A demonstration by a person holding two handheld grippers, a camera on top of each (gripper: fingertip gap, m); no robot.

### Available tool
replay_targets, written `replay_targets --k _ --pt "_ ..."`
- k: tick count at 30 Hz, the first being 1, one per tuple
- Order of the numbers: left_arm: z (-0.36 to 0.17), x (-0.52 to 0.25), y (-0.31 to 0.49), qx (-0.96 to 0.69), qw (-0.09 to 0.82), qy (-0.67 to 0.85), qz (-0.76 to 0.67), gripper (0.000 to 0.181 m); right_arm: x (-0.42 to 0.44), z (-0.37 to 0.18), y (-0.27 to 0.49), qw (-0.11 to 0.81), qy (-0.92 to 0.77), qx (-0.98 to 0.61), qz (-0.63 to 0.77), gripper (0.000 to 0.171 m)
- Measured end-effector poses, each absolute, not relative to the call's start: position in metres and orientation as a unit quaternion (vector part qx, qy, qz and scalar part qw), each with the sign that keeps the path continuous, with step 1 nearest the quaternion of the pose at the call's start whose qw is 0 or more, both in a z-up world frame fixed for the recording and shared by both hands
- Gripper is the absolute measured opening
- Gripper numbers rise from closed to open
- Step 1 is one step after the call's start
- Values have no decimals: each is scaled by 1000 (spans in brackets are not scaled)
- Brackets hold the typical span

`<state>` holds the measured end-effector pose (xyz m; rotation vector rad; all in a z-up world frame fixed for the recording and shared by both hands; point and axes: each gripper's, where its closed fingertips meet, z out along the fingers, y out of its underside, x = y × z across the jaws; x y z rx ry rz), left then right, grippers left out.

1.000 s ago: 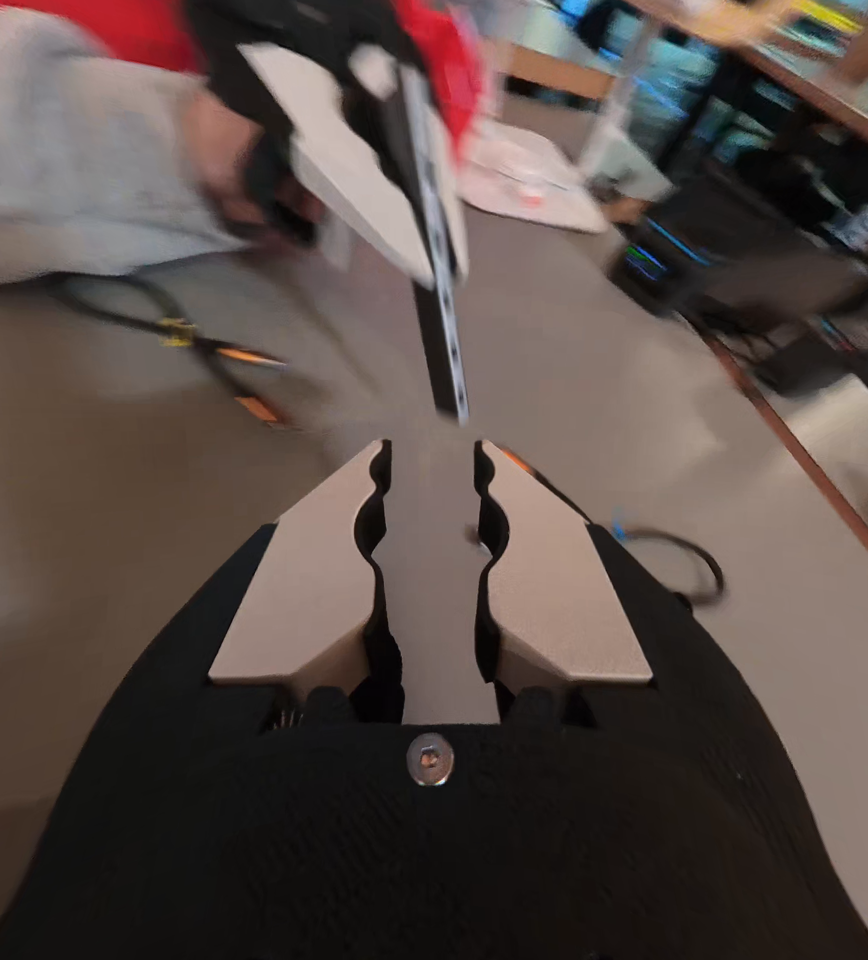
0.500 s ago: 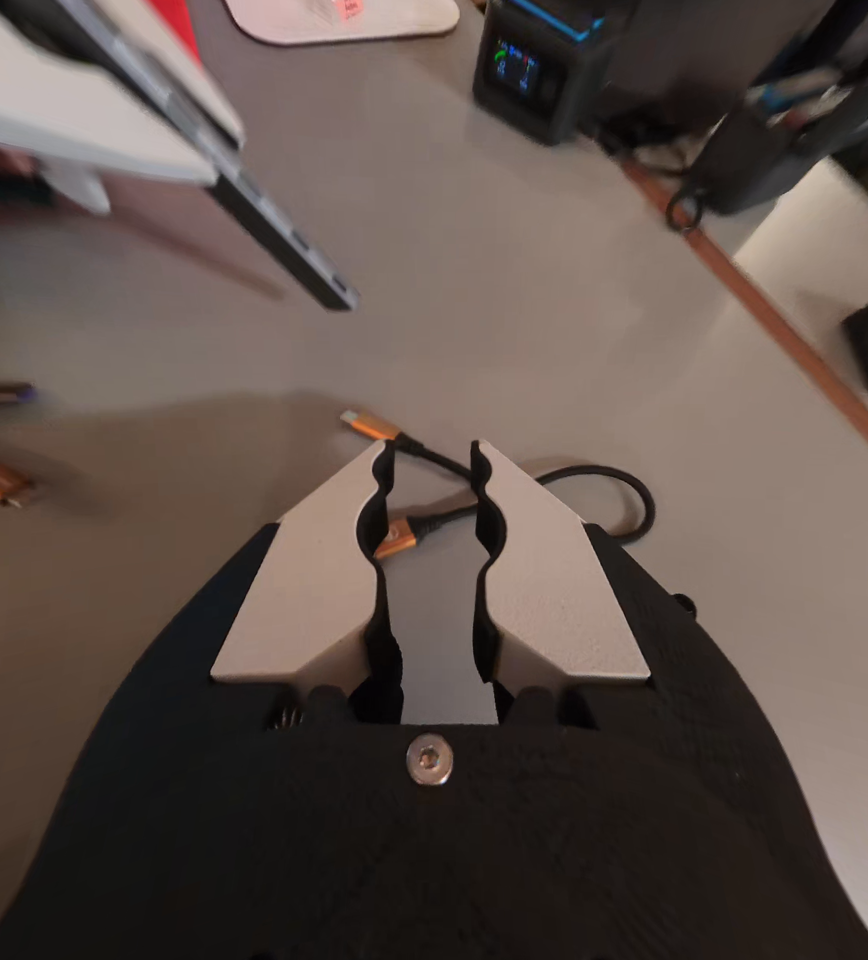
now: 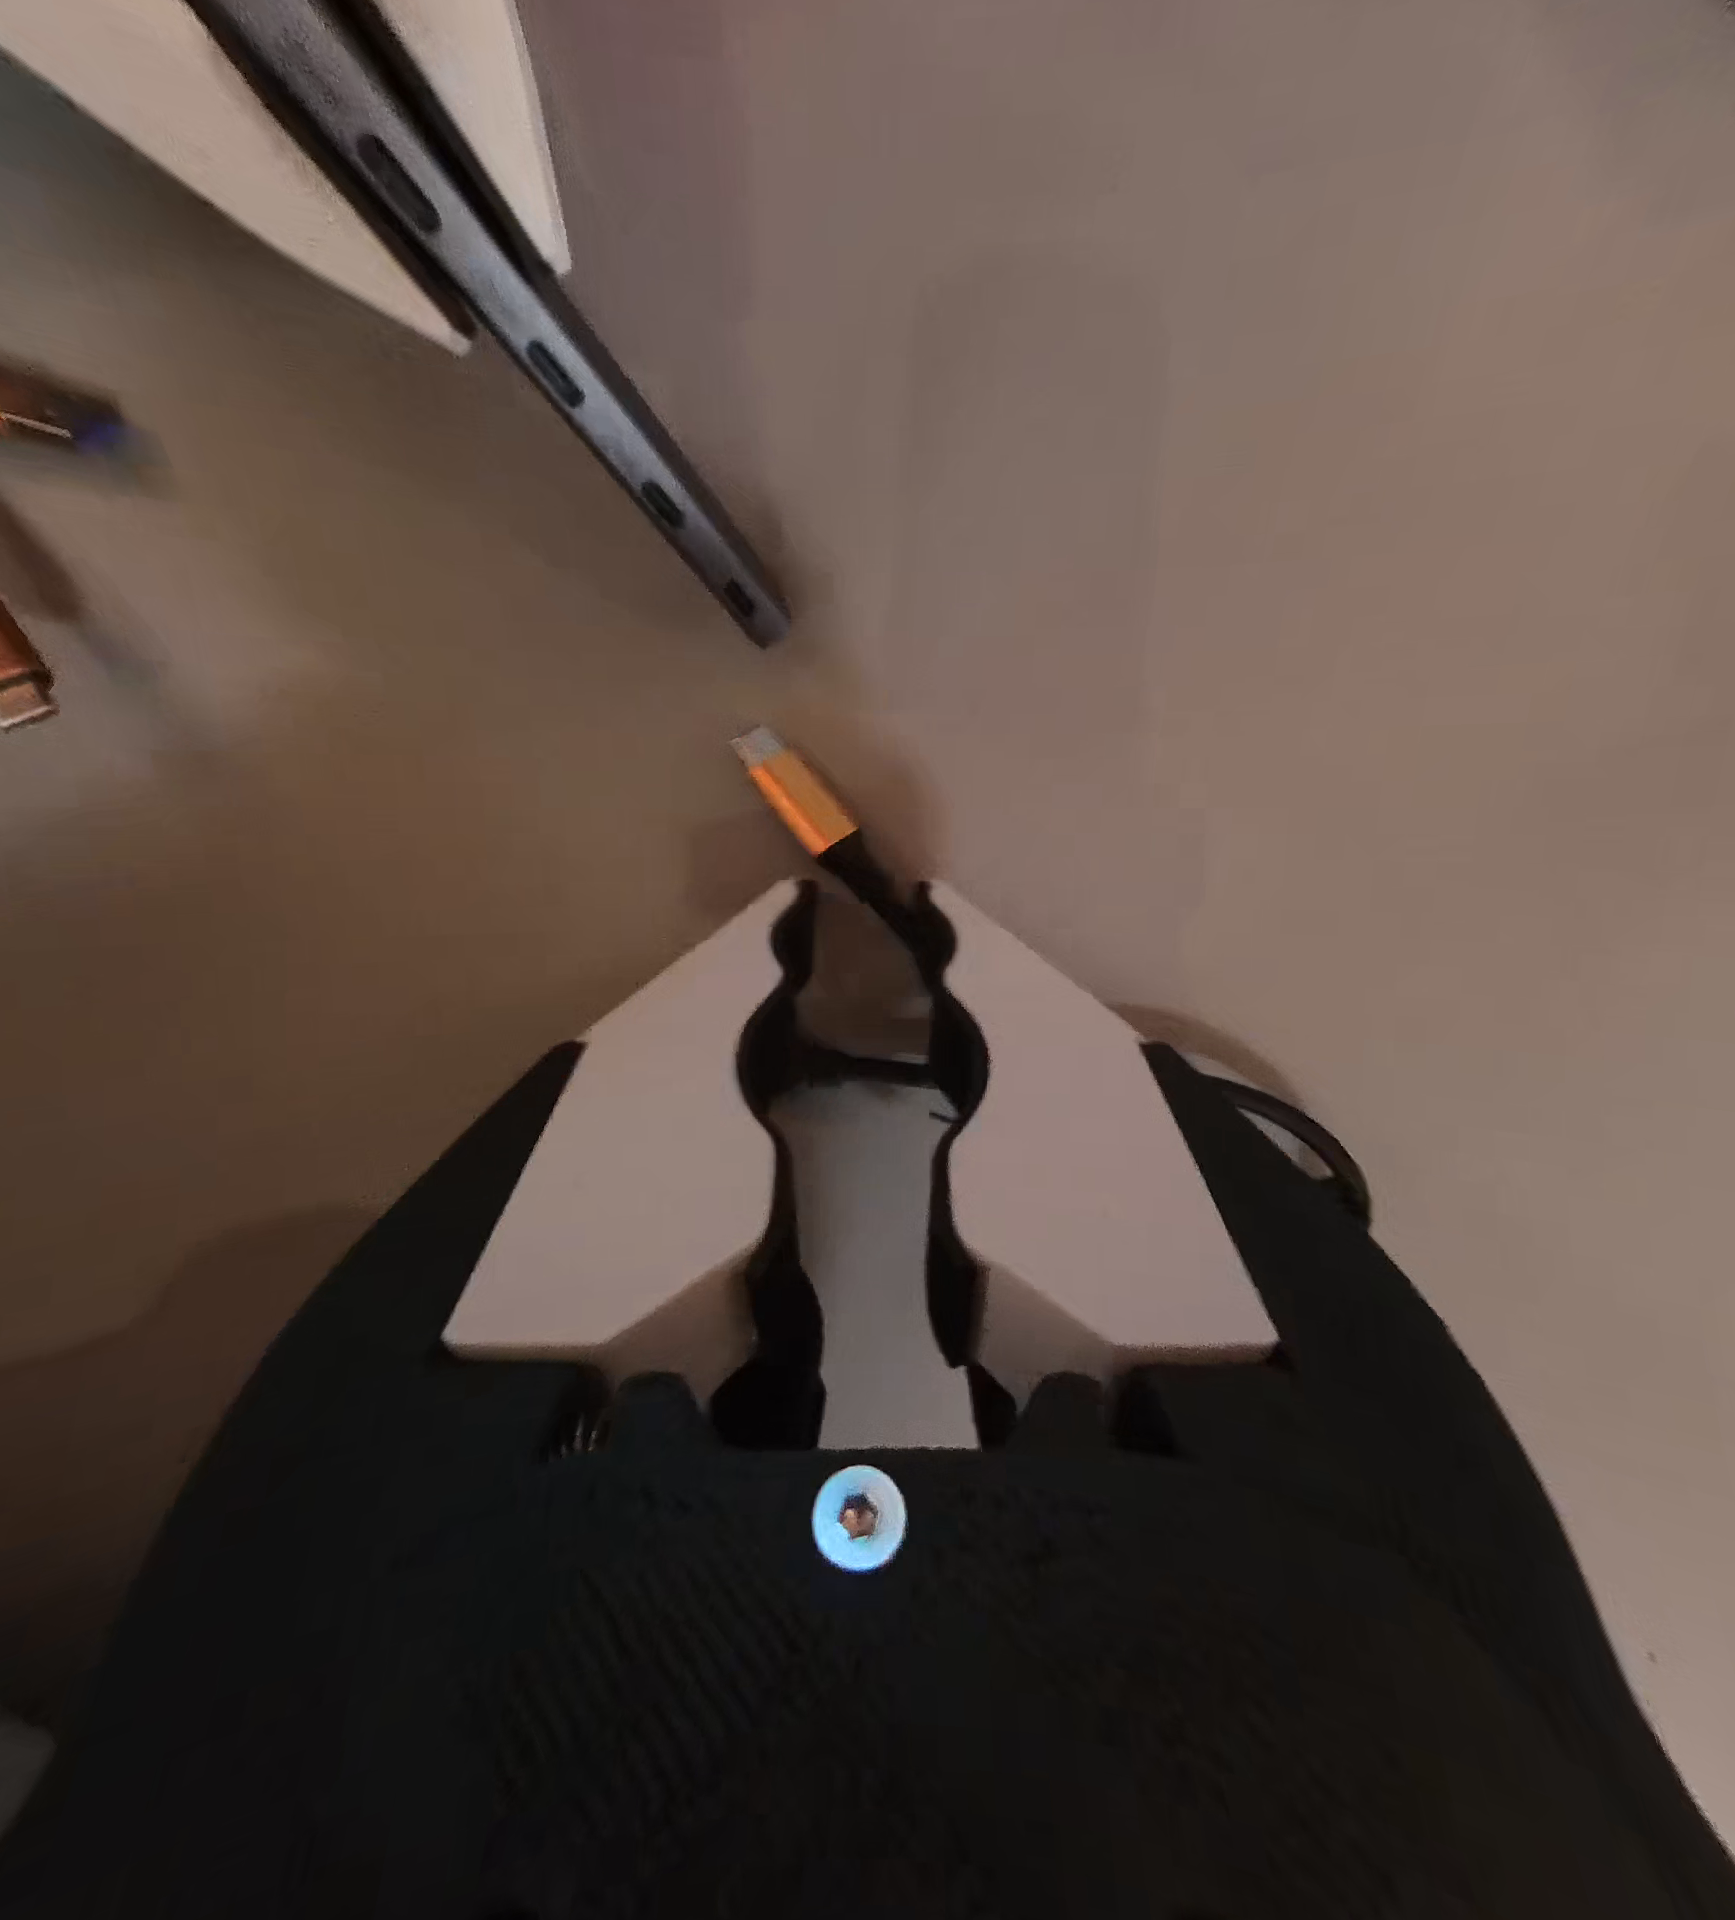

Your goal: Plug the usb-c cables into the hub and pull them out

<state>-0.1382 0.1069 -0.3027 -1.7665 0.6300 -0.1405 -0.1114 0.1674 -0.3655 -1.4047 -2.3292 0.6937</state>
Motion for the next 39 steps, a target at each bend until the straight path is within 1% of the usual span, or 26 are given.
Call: replay_targets --k 1,3,5,7,11,13,16,18,23,26,32,35,39 --pt "-303 -138 107 -756 591 276 -59 8 -112 -366 165 169 -821 -489 242 10" --pt "-303 -137 106 -753 592 281 -59 8 -114 -365 164 191 -824 -481 230 7" --pt "-303 -137 105 -746 597 290 -58 8 -115 -360 164 244 -823 -468 209 5" --pt "-304 -137 104 -744 599 291 -61 7 -118 -348 160 325 -812 -445 192 4" --pt "-297 -139 104 -740 611 267 -88 8 -116 -308 147 543 -753 -353 114 4" --pt "-284 -134 100 -720 632 248 -142 8 -108 -295 139 615 -724 -309 47 4" --pt "-270 -124 93 -699 636 227 -235 8 -95 -279 126 676 -699 -224 -67 4" --pt "-268 -116 89 -694 624 224 -281 8 -88 -270 120 695 -683 -192 -118 4" --pt "-270 -96 85 -691 593 228 -344 8 -82 -250 113 729 -646 -114 -198 4" --pt "-278 -87 83 -702 559 228 -378 8 -83 -256 107 721 -657 -78 -204 4" --pt "-283 -86 84 -714 545 227 -376 8 -80 -259 102 706 -680 -85 -176 3" --pt "-288 -86 85 -726 539 229 -361 8 -79 -264 101 692 -694 -73 -183 3" --pt "-293 -84 83 -752 508 233 -350 8 -76 -264 97 684 -694 -29 -224 3"
